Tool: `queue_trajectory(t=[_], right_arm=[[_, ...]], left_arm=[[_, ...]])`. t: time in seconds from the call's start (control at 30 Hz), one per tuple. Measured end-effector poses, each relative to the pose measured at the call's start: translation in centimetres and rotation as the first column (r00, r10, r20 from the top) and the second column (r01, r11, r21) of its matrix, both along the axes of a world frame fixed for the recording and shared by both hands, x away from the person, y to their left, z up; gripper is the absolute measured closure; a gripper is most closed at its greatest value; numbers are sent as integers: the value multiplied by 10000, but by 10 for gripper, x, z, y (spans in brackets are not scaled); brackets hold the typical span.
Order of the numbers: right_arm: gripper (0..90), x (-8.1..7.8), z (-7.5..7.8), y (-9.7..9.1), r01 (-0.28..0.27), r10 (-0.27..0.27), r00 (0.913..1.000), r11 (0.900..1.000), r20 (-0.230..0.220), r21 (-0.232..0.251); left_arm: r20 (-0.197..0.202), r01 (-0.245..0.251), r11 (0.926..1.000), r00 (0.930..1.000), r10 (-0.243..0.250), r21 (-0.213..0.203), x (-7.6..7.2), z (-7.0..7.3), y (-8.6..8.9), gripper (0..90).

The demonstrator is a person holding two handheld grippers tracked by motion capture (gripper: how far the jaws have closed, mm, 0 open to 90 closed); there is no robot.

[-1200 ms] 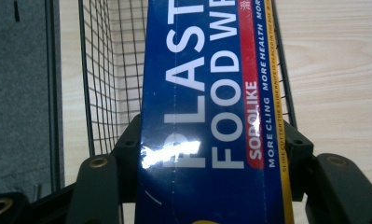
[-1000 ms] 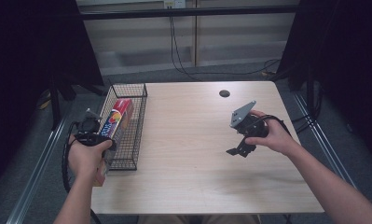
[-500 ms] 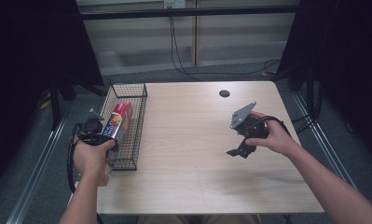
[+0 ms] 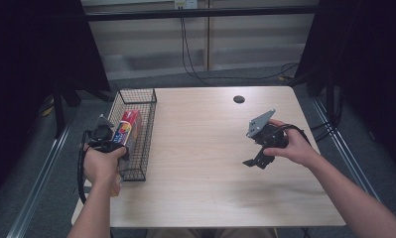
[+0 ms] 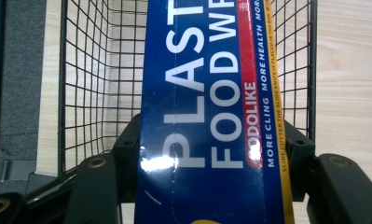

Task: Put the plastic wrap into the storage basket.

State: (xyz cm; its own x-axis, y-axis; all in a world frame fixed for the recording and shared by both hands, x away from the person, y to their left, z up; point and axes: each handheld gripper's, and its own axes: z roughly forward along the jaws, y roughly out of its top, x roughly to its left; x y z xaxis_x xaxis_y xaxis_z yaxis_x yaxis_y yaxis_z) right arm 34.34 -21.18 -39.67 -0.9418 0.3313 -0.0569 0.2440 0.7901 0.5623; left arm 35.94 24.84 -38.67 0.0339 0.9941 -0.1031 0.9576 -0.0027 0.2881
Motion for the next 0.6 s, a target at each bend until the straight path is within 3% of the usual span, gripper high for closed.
queue_trajectory(t=[0.2, 0.3, 0.33, 0.4, 0.6], right_arm=[[1, -1, 0, -5, 132, -132, 9999, 9999, 25, -10], [1, 0, -1, -6, 97, -97, 10000, 9999, 13, 46], [1, 0, -1, -5, 88, -88, 10000, 10000, 8, 42], [1, 0, -2, -5, 111, -111, 9999, 9999, -35, 47], [1, -2, -2, -4, 126, -126, 9999, 9999, 8, 40]], left_arm=[[-170, 124, 9999, 9998, -122, 88, 4, 0, -1, 405], [158, 249, 9997, 9996, -249, -28, 5, 7, -2, 386], [258, 153, 9996, 9996, -146, -249, 5, 11, -2, 390], [214, 181, 9989, 9996, -172, -433, 6, 15, -3, 377], [476, 741, 9971, 9962, -732, -186, 4, 24, -6, 318]])
